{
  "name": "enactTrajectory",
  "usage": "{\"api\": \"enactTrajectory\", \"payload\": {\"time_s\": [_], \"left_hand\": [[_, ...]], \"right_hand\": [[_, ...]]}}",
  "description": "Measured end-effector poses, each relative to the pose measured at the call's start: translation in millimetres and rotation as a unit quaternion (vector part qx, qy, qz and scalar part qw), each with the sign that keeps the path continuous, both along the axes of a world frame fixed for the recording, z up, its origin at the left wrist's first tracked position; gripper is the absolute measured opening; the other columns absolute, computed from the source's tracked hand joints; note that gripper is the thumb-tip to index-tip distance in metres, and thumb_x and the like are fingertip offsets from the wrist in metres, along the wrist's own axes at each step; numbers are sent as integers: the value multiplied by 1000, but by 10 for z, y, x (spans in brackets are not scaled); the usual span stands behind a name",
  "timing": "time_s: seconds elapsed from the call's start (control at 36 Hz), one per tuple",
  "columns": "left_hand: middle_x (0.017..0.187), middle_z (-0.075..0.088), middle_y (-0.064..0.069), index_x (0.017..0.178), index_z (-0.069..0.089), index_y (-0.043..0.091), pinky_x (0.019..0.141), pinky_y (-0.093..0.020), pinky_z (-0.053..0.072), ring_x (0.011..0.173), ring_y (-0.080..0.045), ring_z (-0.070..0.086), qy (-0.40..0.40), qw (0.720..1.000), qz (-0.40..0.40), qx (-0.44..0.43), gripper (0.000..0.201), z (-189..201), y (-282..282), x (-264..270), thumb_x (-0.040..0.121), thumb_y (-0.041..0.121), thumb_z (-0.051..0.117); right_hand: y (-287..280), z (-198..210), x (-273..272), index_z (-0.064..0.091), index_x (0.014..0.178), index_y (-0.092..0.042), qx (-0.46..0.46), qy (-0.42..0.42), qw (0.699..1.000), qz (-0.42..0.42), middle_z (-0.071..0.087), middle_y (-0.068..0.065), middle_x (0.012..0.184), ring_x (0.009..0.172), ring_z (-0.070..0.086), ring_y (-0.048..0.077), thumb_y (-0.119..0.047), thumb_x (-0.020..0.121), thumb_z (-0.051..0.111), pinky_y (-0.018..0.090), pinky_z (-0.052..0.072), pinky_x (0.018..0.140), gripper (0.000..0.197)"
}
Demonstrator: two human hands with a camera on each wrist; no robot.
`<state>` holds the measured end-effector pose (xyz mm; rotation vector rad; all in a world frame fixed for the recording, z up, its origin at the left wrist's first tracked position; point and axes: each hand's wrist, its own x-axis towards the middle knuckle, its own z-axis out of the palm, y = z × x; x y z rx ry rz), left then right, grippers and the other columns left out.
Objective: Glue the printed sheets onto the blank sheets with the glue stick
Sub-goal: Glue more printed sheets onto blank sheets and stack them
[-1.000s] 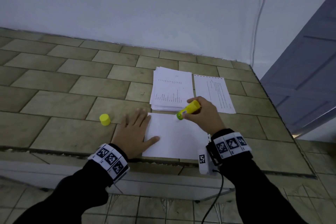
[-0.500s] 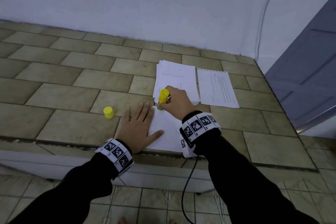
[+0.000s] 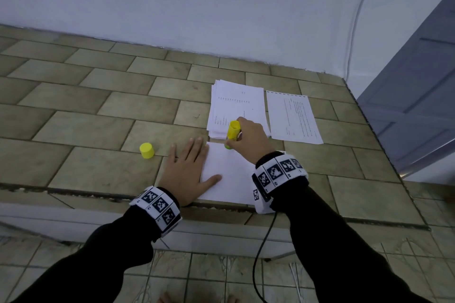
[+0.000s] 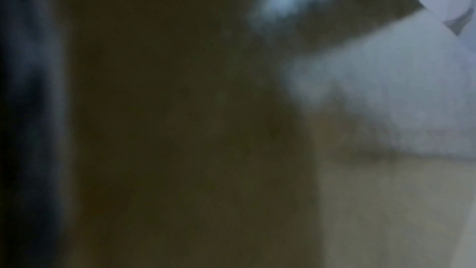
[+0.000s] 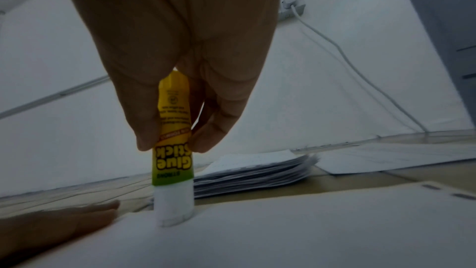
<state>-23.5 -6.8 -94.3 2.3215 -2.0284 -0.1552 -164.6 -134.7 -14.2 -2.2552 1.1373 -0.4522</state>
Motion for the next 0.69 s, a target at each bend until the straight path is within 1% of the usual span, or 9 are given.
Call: {"api": "enactTrajectory", "payload": {"time_s": [0.11, 0.19, 0.25, 0.31, 0.36, 0.42, 0.5, 0.58, 0.69], "left_hand": [[164, 4, -4, 157, 10, 14, 120, -56, 0, 151, -21, 1, 6, 1000, 0, -14, 110, -11, 8, -3, 74, 83, -15], [164, 4, -4, 157, 11, 14, 120, -56, 0, 151, -20, 1, 13, 1000, 1, -19, 111, -18, 7, -4, 74, 84, -14], [164, 3, -4, 157, 10, 14, 120, -56, 0, 151, -20, 1, 14, 1000, 1, -19, 111, -15, 2, -3, 74, 84, -13], [164, 2, -4, 157, 9, 14, 120, -56, 1, 151, -20, 0, 8, 1000, 0, -16, 108, -19, 1, -3, 76, 84, -6], [164, 4, -4, 157, 11, 13, 119, -56, 1, 151, -21, 2, 5, 1000, -1, -19, 106, -19, 5, -12, 77, 83, 4], [164, 2, -5, 157, 9, 12, 119, -56, 0, 151, -22, 0, -1, 1000, -1, -15, 108, -7, 9, -15, 75, 83, 7], [164, -4, -4, 157, 3, 14, 119, -56, -2, 151, -21, -5, -12, 1000, 1, 1, 111, 10, 10, -10, 71, 85, 3], [164, -3, -5, 157, 3, 13, 119, -56, -1, 151, -22, -4, -12, 1000, -1, -4, 112, 12, 8, -16, 71, 85, 3], [164, -3, -5, 157, 3, 13, 119, -56, 0, 151, -22, -4, -5, 1000, -2, -4, 112, 21, 6, -17, 71, 85, 3]], "right_hand": [[-72, 9, -326, 57, 85, 1, 4, -14, 999, -36, 67, 12, 87, 82, 62, 28, -10, 76, 72, 42, 52, 78, 20], [-132, 10, -578, 56, 85, -1, 2, -4, 998, -70, 65, 11, 84, 79, 60, 24, -10, 77, 71, 30, 50, 69, 19], [-177, 5, -730, 56, 84, -2, -4, 2, 996, -89, 65, 11, 82, 78, 60, 25, -12, 77, 71, 34, 50, 70, 19], [-220, -9, -878, 56, 83, -4, -5, 0, 994, -106, 67, 9, 81, 78, 62, 24, -13, 78, 71, 34, 52, 70, 18], [-241, -16, -1007, 57, 84, -4, -5, -5, 992, -123, 68, 6, 80, 78, 63, 22, -13, 80, 70, 24, 49, 66, 17], [-256, -16, -1095, 56, 86, -4, -11, -5, 990, -138, 67, 6, 82, 79, 62, 22, -13, 81, 70, 25, 47, 65, 16], [-242, 15, -1141, 55, 94, -5, -11, -21, 987, -159, 65, 7, 88, 81, 62, 22, -12, 82, 70, 23, 42, 62, 21], [-177, 54, -1085, 52, 106, -13, 6, -82, 982, -171, 62, 0, 91, 78, 61, 13, -11, 80, 75, 8, 40, 56, 34], [22, 95, -845, 61, 95, -14, 24, -113, 988, -105, 65, -5, 87, 76, 61, 4, -13, 78, 78, 2, 43, 63, 24]]}}
